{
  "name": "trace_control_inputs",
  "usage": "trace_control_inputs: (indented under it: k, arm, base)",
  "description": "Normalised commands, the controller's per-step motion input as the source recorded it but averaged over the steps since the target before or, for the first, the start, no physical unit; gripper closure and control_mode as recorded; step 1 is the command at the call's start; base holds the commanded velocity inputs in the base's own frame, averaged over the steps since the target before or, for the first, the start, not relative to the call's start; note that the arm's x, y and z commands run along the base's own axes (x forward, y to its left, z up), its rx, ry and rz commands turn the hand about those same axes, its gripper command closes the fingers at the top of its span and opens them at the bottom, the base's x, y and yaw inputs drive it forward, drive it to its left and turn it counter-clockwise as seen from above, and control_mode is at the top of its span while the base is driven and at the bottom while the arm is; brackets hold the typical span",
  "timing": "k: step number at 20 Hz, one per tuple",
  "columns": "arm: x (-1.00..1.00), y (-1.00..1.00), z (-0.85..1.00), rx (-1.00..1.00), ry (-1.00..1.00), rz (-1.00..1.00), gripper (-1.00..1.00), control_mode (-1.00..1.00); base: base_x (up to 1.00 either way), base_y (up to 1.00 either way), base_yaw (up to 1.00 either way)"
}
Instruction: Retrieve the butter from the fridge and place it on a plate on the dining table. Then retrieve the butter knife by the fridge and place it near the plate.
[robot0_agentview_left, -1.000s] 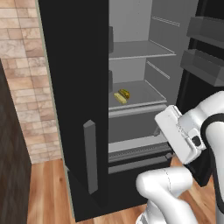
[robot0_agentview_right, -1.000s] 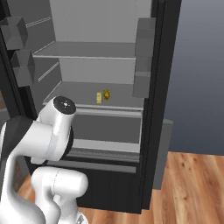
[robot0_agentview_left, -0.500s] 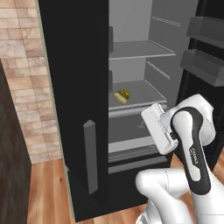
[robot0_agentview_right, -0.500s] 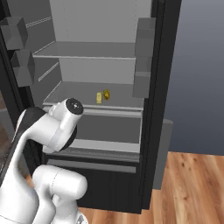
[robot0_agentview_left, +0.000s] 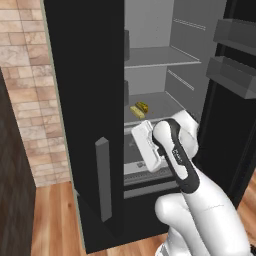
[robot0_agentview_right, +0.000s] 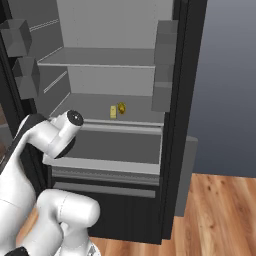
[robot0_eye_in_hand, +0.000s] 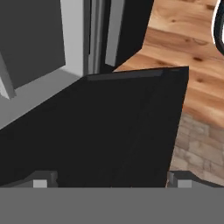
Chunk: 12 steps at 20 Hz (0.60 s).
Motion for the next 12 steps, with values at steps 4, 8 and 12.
trace_control_inputs:
  k: [4, 8, 12]
  arm:
    - [0.45, 0.64, -0.17, 0.00, 0.06, 0.08, -1.00, -1.00]
    - [0.23, 0.51, -0.10, 0.00, 0.11, 0.12, -1.00, -1.00]
    - [0.02, 0.78, -0.18, 0.00, 0.10, 0.13, -1.00, -1.00]
  base:
    - [0.00, 0.00, 0.00]
    - [0.00, 0.00, 0.00]
    - [0.00, 0.00, 0.00]
